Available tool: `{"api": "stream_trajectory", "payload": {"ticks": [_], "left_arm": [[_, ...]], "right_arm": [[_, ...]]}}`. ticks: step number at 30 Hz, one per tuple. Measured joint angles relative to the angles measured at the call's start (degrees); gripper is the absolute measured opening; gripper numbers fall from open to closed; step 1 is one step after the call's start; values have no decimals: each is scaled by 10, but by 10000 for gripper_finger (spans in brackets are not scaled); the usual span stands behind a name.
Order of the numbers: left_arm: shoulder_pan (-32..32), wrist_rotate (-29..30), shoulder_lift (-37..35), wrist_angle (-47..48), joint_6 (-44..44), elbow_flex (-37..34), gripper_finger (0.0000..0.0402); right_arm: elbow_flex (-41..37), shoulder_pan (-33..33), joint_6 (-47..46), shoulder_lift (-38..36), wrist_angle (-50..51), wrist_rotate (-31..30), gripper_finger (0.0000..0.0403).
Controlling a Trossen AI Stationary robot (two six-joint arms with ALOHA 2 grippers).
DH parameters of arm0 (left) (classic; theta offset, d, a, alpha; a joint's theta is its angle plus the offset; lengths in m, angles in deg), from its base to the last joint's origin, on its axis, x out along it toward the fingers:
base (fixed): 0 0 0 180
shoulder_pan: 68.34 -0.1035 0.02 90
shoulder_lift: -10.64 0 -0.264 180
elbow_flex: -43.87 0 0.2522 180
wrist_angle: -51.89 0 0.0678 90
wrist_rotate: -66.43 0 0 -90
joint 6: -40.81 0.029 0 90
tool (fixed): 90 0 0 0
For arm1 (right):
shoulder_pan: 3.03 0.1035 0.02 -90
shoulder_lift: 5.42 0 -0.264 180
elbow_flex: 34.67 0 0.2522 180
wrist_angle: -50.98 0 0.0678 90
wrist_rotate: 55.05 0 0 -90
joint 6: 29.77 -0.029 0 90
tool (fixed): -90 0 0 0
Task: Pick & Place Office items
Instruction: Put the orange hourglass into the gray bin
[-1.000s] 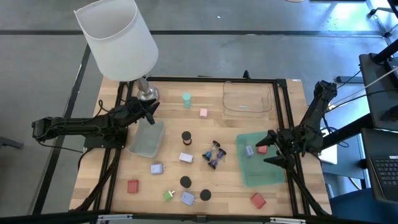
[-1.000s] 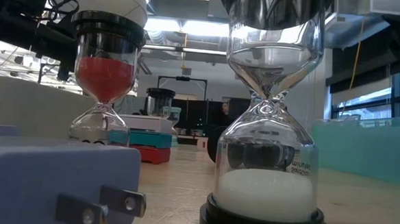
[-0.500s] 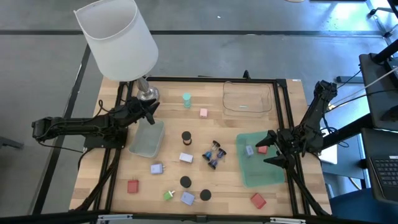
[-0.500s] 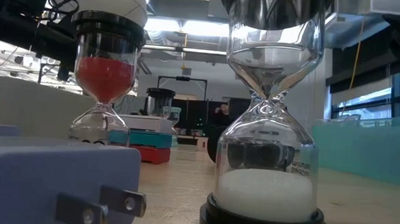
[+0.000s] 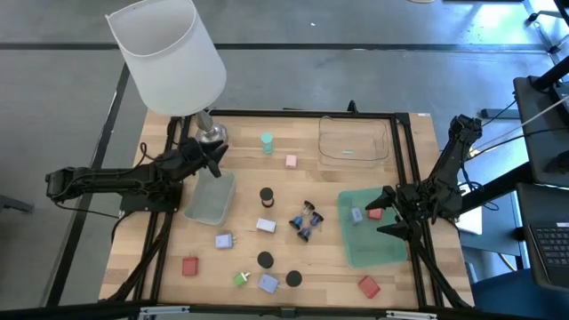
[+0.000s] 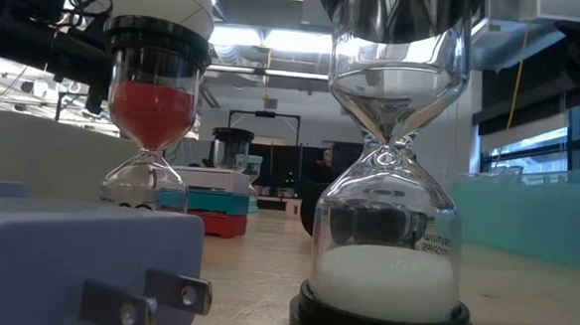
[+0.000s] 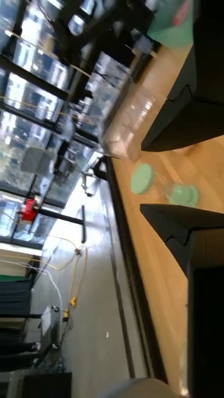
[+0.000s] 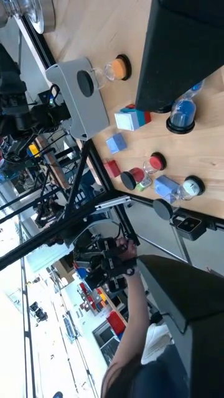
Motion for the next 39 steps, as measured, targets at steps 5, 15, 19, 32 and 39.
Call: {"api": "stream_trajectory", "payload": {"ticks": [5,15,19,32,39], "left_arm": [[1,-53,0,-84,-200,0,143],[37,-36,5,-237,-284,0,143],[68,15,8,-220,-318,0,143],[145,89,88,-175,-361,50,143],[169,130,186,-28,-371,185,143]], "right_arm": [[0,0,0,0,0,0,400],[0,0,0,0,0,0,400],[0,0,0,0,0,0,400],[0,0,0,0,0,0,400],[0,0,0,0,0,0,400]]}}
